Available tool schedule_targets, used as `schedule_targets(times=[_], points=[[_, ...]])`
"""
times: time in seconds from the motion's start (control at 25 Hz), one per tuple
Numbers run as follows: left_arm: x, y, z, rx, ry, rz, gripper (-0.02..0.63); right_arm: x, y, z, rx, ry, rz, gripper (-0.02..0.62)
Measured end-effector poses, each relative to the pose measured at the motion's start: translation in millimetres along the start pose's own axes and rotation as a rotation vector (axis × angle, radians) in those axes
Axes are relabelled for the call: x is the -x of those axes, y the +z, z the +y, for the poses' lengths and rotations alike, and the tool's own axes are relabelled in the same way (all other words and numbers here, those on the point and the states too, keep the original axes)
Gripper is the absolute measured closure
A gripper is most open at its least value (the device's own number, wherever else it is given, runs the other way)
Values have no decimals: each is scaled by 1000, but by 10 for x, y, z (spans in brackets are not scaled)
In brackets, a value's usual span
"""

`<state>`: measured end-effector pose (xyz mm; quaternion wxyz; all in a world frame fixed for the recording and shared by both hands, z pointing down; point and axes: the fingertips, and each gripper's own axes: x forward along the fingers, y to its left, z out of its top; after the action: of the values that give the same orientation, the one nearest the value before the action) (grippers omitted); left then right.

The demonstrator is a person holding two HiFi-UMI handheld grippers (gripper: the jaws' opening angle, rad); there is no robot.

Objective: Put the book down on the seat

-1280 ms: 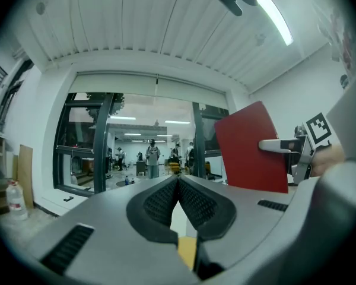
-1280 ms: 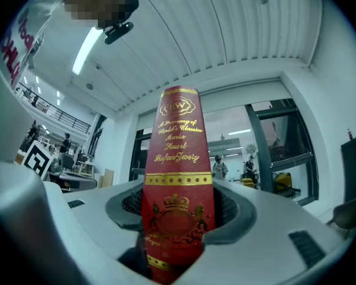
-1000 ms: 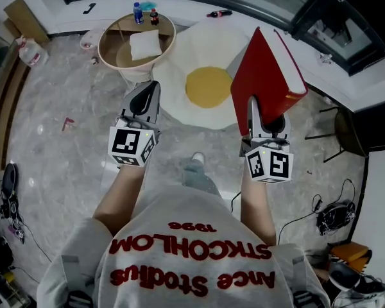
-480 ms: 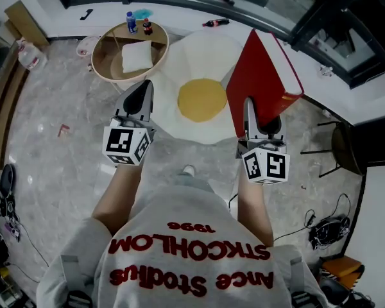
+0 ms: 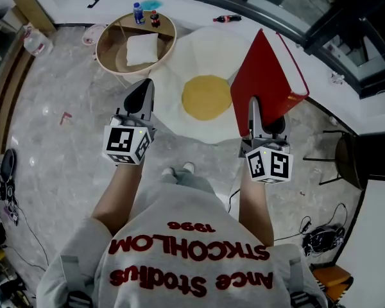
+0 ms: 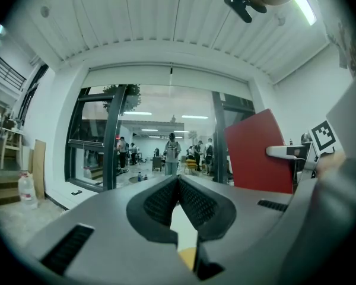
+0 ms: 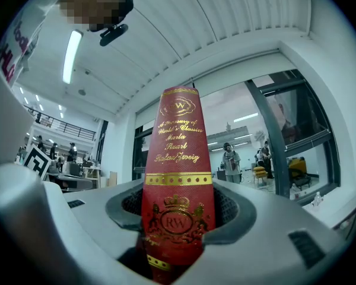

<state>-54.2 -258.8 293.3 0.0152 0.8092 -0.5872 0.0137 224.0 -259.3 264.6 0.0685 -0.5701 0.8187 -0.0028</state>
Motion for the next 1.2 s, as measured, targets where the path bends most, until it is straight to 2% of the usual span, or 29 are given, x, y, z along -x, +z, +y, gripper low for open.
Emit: schedule_targets(times=[0.2, 0.56, 0.84, 1.2], points=[[-42, 34, 49, -18, -21, -4, 592, -86, -63, 44, -8, -8, 11, 331], [-320, 220, -31, -34, -76, -42, 592, -133, 216, -91, 37, -38, -21, 331], [-471, 167, -81, -10, -157, -72, 592, -243, 79, -99, 15, -40, 5, 333], [-737, -37, 35, -1, -151, -50, 592, -467, -171, -128, -7, -46, 51, 333]])
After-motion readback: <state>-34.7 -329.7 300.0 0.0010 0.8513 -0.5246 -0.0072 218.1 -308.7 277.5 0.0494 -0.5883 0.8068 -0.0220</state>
